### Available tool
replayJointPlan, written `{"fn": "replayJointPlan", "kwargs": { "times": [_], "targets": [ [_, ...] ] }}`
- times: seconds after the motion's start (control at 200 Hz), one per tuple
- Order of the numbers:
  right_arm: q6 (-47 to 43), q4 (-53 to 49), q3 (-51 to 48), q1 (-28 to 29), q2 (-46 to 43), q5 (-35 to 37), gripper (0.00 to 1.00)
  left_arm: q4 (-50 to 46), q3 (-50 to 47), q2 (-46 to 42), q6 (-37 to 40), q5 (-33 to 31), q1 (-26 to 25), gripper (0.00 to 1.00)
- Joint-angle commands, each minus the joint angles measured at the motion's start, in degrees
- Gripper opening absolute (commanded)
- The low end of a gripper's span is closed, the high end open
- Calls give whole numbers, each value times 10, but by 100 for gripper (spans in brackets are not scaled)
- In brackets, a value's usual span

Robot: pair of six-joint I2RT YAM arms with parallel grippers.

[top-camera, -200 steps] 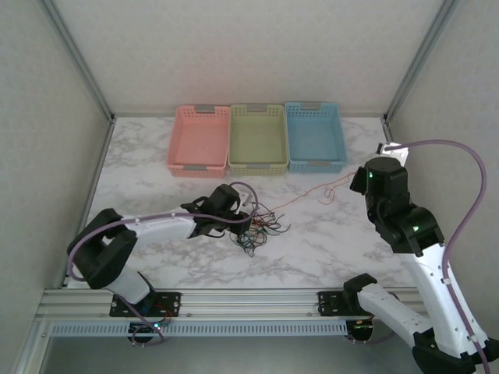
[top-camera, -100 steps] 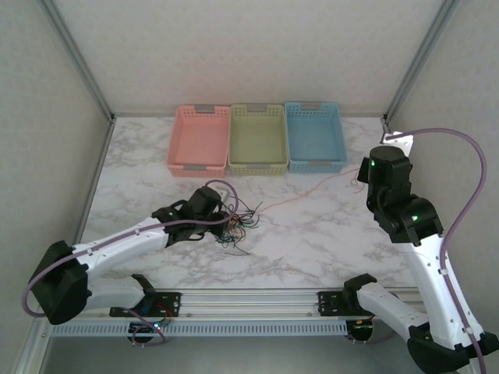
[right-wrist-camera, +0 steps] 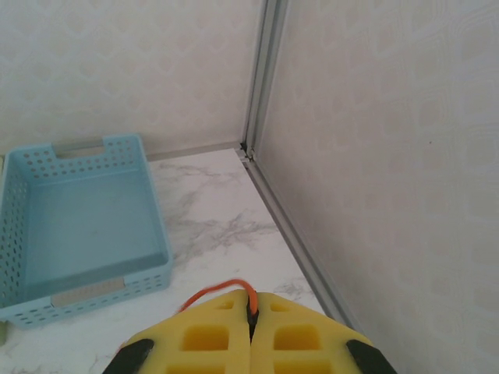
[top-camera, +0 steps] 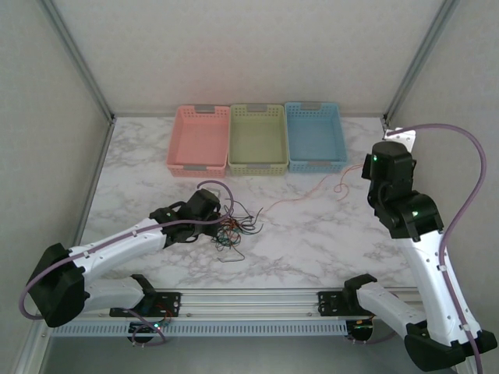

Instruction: Untangle the cables

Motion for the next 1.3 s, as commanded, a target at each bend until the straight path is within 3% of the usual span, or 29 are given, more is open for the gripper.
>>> {"fn": "replayJointPlan", "kwargs": {
  "times": [0.0,0.27,0.405,0.891,1.201,1.297],
  "targets": [
    [-10,11,30,-4,-4,-43,0,-10,-2,-1,-14,-15,5,10],
    [23,4,61,-4,12,-270,0,-1,-4,0,-18,0,6,7],
    [38,13,61,-4,24,-338,0,9,-1,-9,-19,23,6,7],
    [68,52,117,-4,83,-402,0,20,-3,-29,-26,31,6,8],
    [68,105,243,-4,199,-375,0,19,-5,-35,-28,33,6,7],
    [72,107,294,-4,244,-331,0,19,-5,-34,-29,32,6,7]
  ]
}}
